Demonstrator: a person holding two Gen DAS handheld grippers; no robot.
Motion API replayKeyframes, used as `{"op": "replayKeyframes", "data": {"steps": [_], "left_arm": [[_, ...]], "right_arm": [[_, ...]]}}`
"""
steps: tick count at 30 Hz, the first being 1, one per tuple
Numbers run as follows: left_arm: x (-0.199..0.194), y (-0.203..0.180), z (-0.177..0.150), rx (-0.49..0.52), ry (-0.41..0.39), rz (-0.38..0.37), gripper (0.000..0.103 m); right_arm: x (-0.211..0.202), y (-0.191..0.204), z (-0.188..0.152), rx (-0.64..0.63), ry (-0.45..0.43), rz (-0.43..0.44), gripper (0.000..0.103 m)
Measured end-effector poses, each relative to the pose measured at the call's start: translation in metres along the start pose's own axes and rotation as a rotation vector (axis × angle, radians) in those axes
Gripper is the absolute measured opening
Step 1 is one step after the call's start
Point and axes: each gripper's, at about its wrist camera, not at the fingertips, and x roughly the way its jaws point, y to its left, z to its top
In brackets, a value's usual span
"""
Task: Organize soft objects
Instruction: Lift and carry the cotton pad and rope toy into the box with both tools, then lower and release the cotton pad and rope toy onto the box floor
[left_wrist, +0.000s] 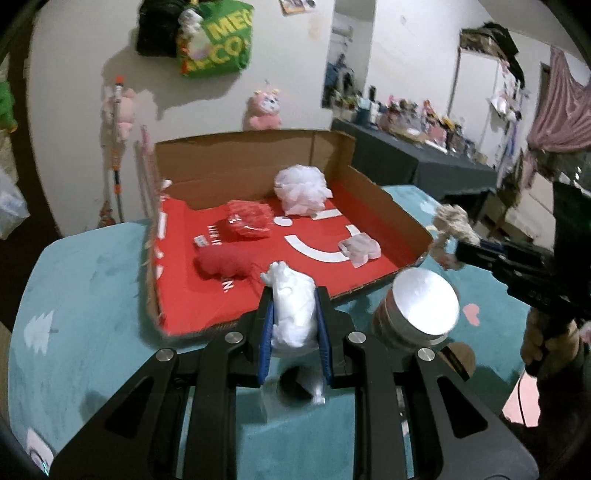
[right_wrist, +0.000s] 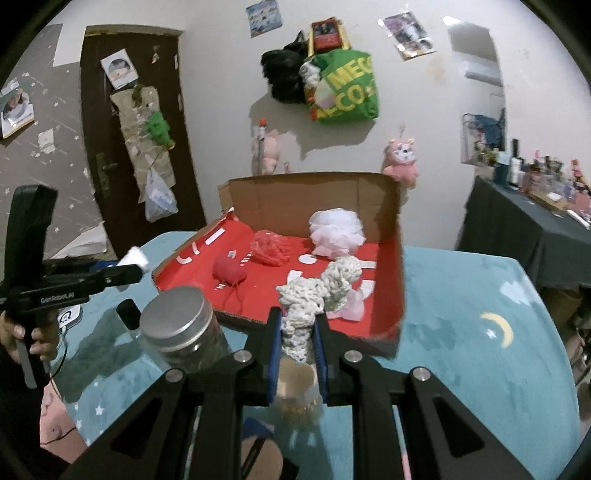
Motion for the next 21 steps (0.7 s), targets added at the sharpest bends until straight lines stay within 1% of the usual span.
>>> {"op": "replayKeyframes", "data": {"steps": [4, 8, 10, 12, 15, 19, 21], "left_arm": [[0.022, 0.001, 0.018, 0.036, 0.071, -0.035, 0.019], [0.044, 0.013, 0.034, 0.054, 0.143, -0.055, 0.019], [0.055, 0.021, 0.039, 0.053, 0.181, -0.060, 0.019], [0.068, 0.031, 0.043, 0.049, 0.223, -0.053, 0.019], [0.089, 0.045, 0.046, 0.037, 0.293, -0.065, 0.019], [0.117, 0.058, 0.041, 0.035, 0.396, -0.060, 0.019], [0.126, 0.060, 0.038, 0.040, 0.418, -0.052, 0.019]], "right_arm": [[0.027, -0.002, 0.018, -0.027, 0.066, 0.067, 0.018], [0.062, -0.004, 0.037, -0.041, 0.171, 0.160, 0.018], [0.081, -0.002, 0.045, -0.066, 0.224, 0.182, 0.018], [0.096, -0.001, 0.050, -0.089, 0.266, 0.196, 0.018], [0.123, -0.001, 0.058, -0.097, 0.346, 0.222, 0.018], [0.155, -0.006, 0.062, -0.090, 0.455, 0.232, 0.018], [0.169, -0.010, 0.061, -0.078, 0.503, 0.236, 0.018]]}}
